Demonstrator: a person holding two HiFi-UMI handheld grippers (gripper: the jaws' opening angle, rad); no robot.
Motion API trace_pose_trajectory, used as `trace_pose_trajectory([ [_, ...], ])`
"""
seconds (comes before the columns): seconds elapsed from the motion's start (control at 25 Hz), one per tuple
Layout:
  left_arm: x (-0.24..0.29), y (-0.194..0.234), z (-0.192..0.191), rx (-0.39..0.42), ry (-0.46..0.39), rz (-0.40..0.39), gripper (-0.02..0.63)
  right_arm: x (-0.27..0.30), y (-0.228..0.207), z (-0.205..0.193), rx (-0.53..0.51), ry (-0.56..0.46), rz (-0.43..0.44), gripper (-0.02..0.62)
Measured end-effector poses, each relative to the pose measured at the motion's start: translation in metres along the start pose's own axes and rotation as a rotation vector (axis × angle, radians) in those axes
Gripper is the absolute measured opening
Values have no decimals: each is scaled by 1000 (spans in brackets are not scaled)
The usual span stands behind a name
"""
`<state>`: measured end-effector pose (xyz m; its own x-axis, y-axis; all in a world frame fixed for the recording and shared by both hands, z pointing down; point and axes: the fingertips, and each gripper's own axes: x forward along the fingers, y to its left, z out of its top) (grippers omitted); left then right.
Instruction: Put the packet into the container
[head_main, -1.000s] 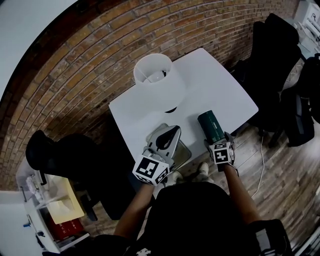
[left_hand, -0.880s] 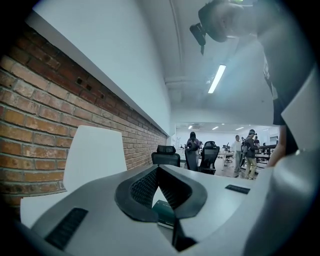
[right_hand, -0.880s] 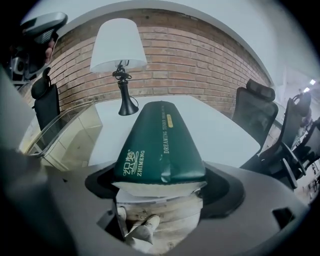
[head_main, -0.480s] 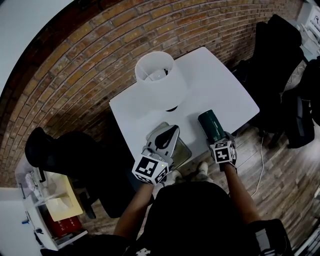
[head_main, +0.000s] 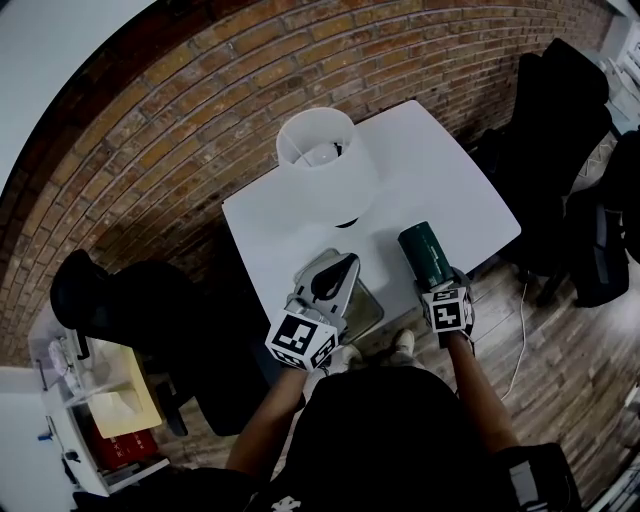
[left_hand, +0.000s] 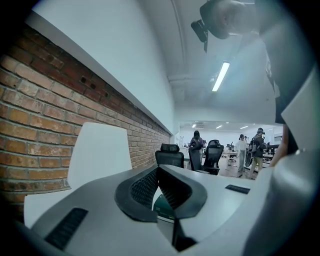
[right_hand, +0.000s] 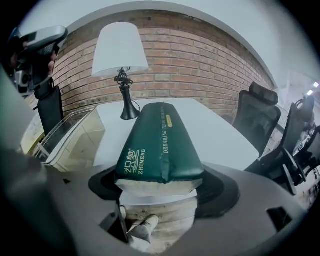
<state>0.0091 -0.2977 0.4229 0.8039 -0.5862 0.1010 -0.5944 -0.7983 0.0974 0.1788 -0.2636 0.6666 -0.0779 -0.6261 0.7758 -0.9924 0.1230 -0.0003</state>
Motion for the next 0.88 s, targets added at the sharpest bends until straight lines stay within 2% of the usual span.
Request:
trace_pose_trajectory([
  [0.44,-3,3,-1,-6,-9,31,5,-21,13,22,-14,-26,32,410],
  [0.72,-15,17,-2,-12,-12,78,5,-47,41,51,-62,-48,58,410],
  [0.88,-22,26,-4,1,-5,104,5,-61,61,64,-54,-56,98,410],
])
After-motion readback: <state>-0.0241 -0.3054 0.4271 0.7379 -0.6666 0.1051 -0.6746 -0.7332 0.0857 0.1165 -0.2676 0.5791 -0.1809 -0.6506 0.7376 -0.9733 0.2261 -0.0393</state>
